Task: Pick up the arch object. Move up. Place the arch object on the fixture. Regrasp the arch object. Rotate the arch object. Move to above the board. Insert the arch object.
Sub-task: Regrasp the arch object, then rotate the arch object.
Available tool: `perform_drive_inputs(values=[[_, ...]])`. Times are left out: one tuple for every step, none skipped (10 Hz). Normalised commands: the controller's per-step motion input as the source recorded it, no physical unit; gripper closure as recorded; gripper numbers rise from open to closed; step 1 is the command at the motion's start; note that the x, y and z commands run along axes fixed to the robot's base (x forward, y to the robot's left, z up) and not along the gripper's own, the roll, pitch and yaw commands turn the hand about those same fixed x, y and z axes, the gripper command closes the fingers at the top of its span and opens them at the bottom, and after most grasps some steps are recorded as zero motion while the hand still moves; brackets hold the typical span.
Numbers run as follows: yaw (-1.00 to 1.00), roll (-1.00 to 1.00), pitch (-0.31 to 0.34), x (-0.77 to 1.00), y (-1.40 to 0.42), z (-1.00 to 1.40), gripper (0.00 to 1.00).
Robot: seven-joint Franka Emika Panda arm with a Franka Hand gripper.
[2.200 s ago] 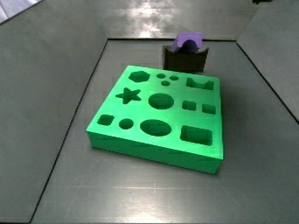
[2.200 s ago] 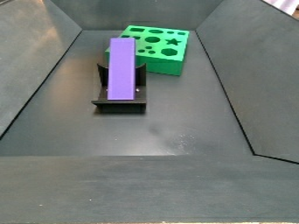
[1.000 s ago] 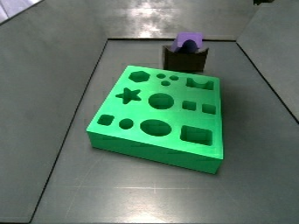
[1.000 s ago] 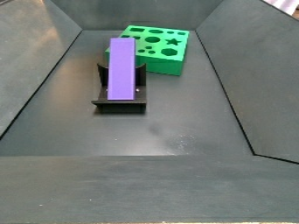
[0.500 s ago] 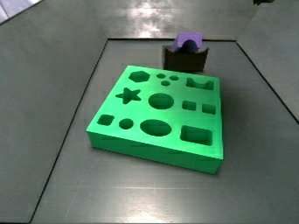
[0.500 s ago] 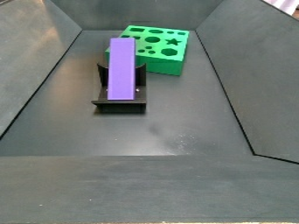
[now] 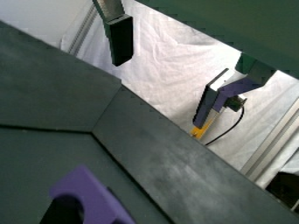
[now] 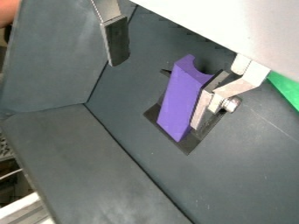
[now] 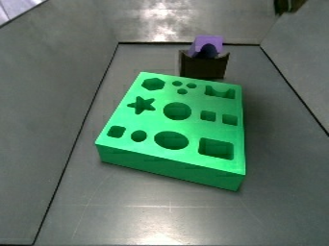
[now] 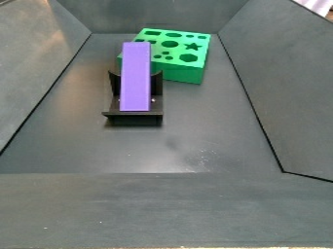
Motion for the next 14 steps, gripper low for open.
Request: perform_drive_inputs(values=[[0.08, 0.06, 0.02, 0.15, 0.03, -1.0, 0.0], [0.08, 0.05, 0.021, 0.15, 0.03, -1.0, 0.0], [0.08, 0.05, 0.007, 0.15, 0.03, -1.0, 0.0], [0.08, 0.05, -0.002, 0.15, 0.02, -1.0, 0.0], [0.07, 0.05, -0.006, 0.16, 0.02, -1.0, 0.0], [0.07, 0.06, -0.003, 0.17, 0.01, -1.0, 0.0], [0.06, 0.06, -0.002, 0.17, 0.0, -1.0, 0.0], [0.06, 0.07, -0.002, 0.16, -0.01, -0.89, 0.0], [0.06, 0.07, -0.001, 0.14, -0.02, -0.74, 0.0], [0.06, 0.07, 0.0, 0.12, -0.02, -0.59, 0.0], [0.06, 0.08, -0.002, 0.1, -0.02, -0.45, 0.0], [0.05, 0.08, -0.001, 0.1, -0.02, -0.35, 0.0], [0.0, 0.0, 0.0, 0.0, 0.0, 0.0, 1.0], [0.0, 0.0, 0.0, -1.0, 0.4, 0.95, 1.0]])
